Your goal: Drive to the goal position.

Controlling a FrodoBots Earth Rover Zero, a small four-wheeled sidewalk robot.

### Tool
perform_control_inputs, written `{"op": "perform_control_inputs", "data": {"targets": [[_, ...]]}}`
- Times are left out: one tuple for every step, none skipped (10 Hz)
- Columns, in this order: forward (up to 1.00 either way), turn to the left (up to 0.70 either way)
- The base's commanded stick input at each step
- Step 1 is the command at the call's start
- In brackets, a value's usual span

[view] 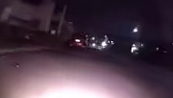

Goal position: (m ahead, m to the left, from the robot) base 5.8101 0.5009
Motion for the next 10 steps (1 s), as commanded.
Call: {"op": "perform_control_inputs", "data": {"targets": [[0.70,0.00],[0.70,0.00],[0.70,0.00],[0.70,0.00],[0.70,0.00],[0.70,0.00],[0.70,0.00],[0.70,0.00],[0.70,0.00],[0.70,0.00]]}}
